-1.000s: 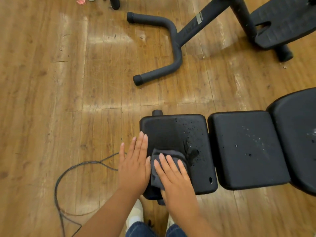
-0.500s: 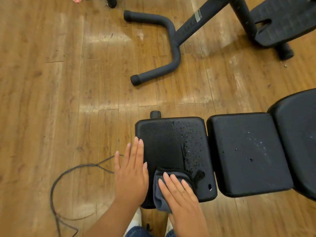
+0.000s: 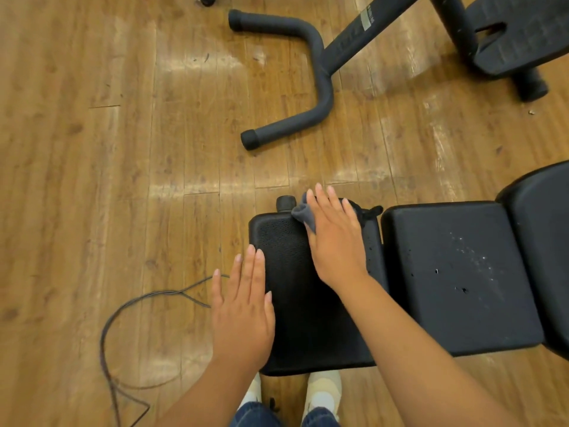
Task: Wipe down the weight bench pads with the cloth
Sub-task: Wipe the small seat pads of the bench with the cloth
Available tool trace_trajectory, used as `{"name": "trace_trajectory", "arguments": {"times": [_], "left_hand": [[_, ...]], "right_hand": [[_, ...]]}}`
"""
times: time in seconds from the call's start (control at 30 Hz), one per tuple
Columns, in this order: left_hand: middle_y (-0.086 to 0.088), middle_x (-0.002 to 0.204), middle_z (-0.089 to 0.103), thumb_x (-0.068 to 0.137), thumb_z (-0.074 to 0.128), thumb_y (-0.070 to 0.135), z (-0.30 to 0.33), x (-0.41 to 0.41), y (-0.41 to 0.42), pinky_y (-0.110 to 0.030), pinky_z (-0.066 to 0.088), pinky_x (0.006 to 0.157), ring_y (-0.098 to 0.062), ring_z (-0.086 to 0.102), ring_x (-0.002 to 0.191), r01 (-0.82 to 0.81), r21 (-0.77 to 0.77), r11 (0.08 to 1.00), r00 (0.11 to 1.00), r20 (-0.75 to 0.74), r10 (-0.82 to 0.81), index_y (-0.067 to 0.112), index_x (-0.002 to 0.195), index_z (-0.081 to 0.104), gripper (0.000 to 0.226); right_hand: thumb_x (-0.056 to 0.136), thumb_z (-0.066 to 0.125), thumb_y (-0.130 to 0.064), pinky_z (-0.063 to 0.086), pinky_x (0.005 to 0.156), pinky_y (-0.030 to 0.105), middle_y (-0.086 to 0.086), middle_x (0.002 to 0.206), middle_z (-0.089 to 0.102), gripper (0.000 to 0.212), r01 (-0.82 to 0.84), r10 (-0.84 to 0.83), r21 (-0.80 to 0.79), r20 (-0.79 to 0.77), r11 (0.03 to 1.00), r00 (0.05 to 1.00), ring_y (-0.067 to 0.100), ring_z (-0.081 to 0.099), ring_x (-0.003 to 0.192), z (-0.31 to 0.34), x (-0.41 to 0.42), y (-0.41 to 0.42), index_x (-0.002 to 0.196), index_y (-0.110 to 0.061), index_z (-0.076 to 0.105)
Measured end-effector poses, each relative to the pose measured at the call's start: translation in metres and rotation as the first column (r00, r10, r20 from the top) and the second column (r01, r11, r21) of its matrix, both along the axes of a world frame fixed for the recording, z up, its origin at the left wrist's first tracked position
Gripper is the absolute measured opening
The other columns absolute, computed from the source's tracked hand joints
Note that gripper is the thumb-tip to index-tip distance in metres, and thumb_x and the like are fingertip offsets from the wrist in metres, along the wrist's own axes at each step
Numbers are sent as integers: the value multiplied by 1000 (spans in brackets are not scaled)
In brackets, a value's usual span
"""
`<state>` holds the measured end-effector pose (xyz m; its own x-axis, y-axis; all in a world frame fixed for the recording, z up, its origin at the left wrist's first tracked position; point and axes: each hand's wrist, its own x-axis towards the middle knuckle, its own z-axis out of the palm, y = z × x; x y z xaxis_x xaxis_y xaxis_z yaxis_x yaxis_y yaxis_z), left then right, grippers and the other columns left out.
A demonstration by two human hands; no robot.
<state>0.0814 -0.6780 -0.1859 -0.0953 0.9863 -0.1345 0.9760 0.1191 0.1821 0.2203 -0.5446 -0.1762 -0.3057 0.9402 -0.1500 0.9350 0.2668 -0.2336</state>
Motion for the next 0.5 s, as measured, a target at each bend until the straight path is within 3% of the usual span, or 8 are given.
{"name": "trace_trajectory", "arguments": {"times": [0.4,0.5], "left_hand": [[-13,153,26,96,24,27,2,24,4,-47,21,111,-25,23,141,33,33,999,999,-28,-32,3,145,28,54],[-15,152,26,95,26,24,0,27,4,-43,18,113,-25,20,142,13,50,999,1000,6,-13,1,144,28,54]], "right_hand": [[88,52,-10,5,116,37,6,153,24,62,-99,104,62,-82,993,991,21,14,143,-2,14,-21,145,-12,27],[83,42,-11,12,112,40,9,149,34,61,-132,137,73,-69,989,988,24,22,140,0,27,-74,143,-10,30]]}}
